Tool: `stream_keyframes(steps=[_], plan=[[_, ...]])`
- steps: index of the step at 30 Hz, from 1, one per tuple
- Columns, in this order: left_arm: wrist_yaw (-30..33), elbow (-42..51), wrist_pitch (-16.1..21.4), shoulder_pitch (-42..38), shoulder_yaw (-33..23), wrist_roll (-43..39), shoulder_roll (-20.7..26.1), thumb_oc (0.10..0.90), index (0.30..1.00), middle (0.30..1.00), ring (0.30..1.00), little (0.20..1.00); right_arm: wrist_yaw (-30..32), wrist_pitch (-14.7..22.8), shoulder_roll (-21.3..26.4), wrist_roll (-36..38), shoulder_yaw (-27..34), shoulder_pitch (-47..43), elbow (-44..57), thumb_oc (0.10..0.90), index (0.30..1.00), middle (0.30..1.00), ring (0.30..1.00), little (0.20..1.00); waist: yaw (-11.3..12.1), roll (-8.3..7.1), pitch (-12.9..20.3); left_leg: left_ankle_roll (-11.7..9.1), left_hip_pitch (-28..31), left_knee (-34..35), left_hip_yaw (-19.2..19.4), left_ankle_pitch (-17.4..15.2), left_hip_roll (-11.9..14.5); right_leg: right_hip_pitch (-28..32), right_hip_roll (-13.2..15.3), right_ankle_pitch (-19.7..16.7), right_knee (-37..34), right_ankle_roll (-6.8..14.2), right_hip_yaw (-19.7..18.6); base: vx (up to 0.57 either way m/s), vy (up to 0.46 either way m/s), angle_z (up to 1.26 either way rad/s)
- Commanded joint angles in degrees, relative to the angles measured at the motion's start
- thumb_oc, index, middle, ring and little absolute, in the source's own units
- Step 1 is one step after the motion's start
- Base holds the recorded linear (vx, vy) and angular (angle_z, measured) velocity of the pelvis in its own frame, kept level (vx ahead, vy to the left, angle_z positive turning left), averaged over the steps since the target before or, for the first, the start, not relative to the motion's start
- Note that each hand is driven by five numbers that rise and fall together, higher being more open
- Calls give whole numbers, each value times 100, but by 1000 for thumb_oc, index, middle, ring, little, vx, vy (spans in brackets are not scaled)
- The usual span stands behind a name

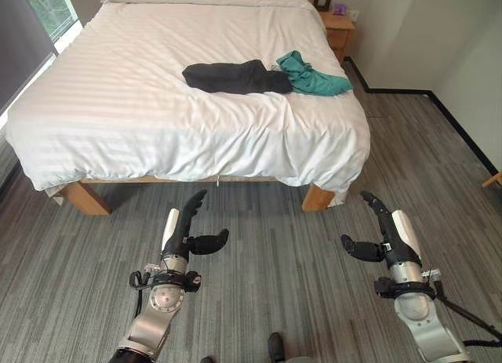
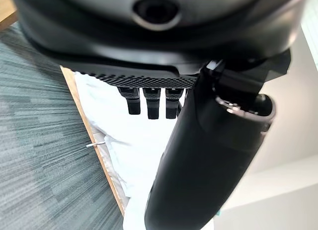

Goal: Pick up bed clothes into laundry basket.

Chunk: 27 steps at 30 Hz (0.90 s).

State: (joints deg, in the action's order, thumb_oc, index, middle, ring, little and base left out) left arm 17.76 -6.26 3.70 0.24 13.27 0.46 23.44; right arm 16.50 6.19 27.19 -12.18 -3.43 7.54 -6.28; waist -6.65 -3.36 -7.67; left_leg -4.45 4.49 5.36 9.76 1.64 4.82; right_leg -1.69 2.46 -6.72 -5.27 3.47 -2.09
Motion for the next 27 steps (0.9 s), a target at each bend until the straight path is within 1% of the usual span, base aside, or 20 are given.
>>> stream_keyframes(steps=[1, 7, 8, 9, 11, 13, 14, 15, 16, 17, 19, 20, 21, 22, 23, 24, 25, 26, 27], plan=[[-10, 288, 618, -476, -111, 123, 202, 800, 900, 900, 900, 900, 306, 267, -36, 134, 378, -310, 265, 800, 900, 900, 900, 900, -167, -73, 213, 93, -83, -36, 58, -566, -62, 338, 324, 670, 27, 627, -170, 15, 50, -7], [-180, 297, 593, -365, -126, 111, 151, 800, 900, 900, 900, 900, 200, 316, -33, 193, 420, -297, 418, 800, 900, 900, 900, 900, -219, -13, 207, 159, -8, -36, 109, -650, -135, 353, 386, 684, 57, 638, -207, 19, 49, -19], [-193, 308, 579, -361, -128, 134, 169, 800, 900, 900, 900, 900, 191, 307, -31, 179, 418, -308, 417, 800, 900, 900, 900, 900, -233, 1, 172, 187, 15, -36, 107, -667, -154, 300, 390, 677, 182, 637, -228, -27, 33, -9], [-193, 310, 573, -379, -133, 138, 179, 800, 900, 900, 900, 900, 184, 311, -28, 178, 411, -331, 414, 800, 900, 900, 900, 900, -242, 16, 112, 216, 20, -36, 105, -664, -160, 128, 370, 700, 470, 650, -255, -63, 59, -10], [-205, 322, 543, -435, -151, 200, 221, 800, 900, 900, 900, 900, 148, 320, 4, 167, 408, -396, 424, 800, 900, 900, 900, 900, -256, 43, -13, 298, 23, -36, 88, -689, -222, -278, 260, 706, 1159, 763, -391, -59, 68, -8], [-189, 330, 497, -483, -161, 243, 264, 800, 900, 900, 900, 900, 102, 292, 38, 223, 400, -456, 419, 800, 900, 900, 900, 900, -343, 61, -149, 340, 79, -36, 69, -679, -264, -618, 133, 451, 1803, 893, -556, -8, 45, -14], [-189, 328, 495, -492, -168, 243, 262, 800, 900, 900, 900, 900, 100, 289, 42, 227, 398, -470, 419, 800, 900, 900, 900, 900, -337, 59, -157, 342, 73, -36, 80, -678, -267, -659, 128, 468, 1863, 897, -572, 3, 33, -17], [-134, 296, 486, -519, -202, 241, 263, 800, 900, 900, 900, 900, 108, 294, 42, 244, 388, -519, 428, 800, 900, 900, 900, 900, -372, 106, -221, 342, 83, -36, 86, -690, -245, -884, 57, 434, 2146, 931, -625, 113, -9, -15], [-67, 288, 476, -560, -248, 243, 280, 800, 900, 900, 900, 900, 115, 288, 47, 274, 387, -612, 468, 800, 900, 900, 900, 900, -424, 150, -282, 295, 144, -36, 117, -776, -216, -1223, 38, 538, 2052, 872, -524, 238, -30, -41], [-43, 290, 480, -557, -282, 257, 280, 800, 900, 900, 900, 900, 115, 290, 70, 268, 393, -658, 499, 800, 900, 900, 900, 900, -477, 174, -267, 271, 204, -36, 128, -871, -230, -1283, 11, 570, 1754, 819, -434, 347, -93, -31], [27, 255, 453, -519, -342, 307, 265, 800, 900, 900, 900, 900, 132, 287, 78, 277, 425, -659, 497, 800, 900, 900, 900, 900, -601, 157, -304, 219, 416, -36, 55, -1045, -285, -1533, -48, 424, 1035, 760, -349, 308, -97, -9], [27, 256, 452, -515, -343, 308, 263, 800, 900, 900, 900, 900, 132, 285, 79, 277, 424, -655, 500, 800, 900, 900, 900, 900, -618, 185, -298, 220, 417, -36, 36, -1065, -262, -1489, -58, 401, 961, 762, -321, 368, -125, 7], [56, 190, 436, -484, -359, 361, 225, 800, 900, 900, 900, 900, 162, 259, 50, 268, 472, -571, 511, 800, 900, 900, 900, 900, -757, 183, -330, 148, 593, -36, -87, -1223, -262, -1686, -99, 156, 280, 810, -341, 265, -78, 22], [61, 180, 441, -487, -355, 365, 218, 800, 900, 900, 900, 900, 166, 260, 53, 265, 470, -569, 510, 800, 900, 900, 900, 900, -773, 219, -329, 148, 598, -36, -104, -1247, -231, -1633, -114, 119, 192, 814, -310, 452, -249, 58], [40, 80, 442, -513, -319, 410, 180, 800, 900, 900, 900, 900, 183, 244, 25, 256, 534, -448, 541, 800, 900, 900, 900, 900, -866, 244, -343, 31, 729, -36, -160, -1365, -156, -1912, -123, 53, 91, 902, -266, 343, -269, 65], [21, 47, 463, -515, -314, 441, 172, 800, 900, 900, 900, 900, 170, 253, 27, 246, 554, -387, 578, 800, 900, 900, 900, 900, -910, 275, -310, -34, 789, -36, -175, -1433, -87, -1990, -98, -2, 96, 929, -183, 437, -376, 62], [-11, 36, 503, -504, -275, 479, 146, 800, 900, 900, 900, 900, 156, 278, 48, 246, 585, -258, 630, 800, 900, 900, 900, 900, -974, 300, -261, -88, 845, -36, -195, -1488, -15, -1929, -41, -52, 97, 909, -170, 402, -356, 47], [-17, 33, 519, -435, -272, 503, 121, 800, 900, 900, 900, 900, 108, 346, 59, 292, 597, -124, 651, 800, 900, 900, 900, 900, -1079, 333, -196, -164, 1005, -36, -219, -1574, 97, -1855, -44, -143, 149, 875, -331, 370, -317, 42], [-48, 40, 512, -356, -277, 509, 96, 800, 900, 900, 900, 900, 74, 337, 79, 280, 626, -44, 648, 800, 900, 900, 900, 900, -1103, 376, -175, -195, 1082, -36, -222, -1477, 215, -1814, -49, -164, 189, 854, -371, 354, -311, 37]])
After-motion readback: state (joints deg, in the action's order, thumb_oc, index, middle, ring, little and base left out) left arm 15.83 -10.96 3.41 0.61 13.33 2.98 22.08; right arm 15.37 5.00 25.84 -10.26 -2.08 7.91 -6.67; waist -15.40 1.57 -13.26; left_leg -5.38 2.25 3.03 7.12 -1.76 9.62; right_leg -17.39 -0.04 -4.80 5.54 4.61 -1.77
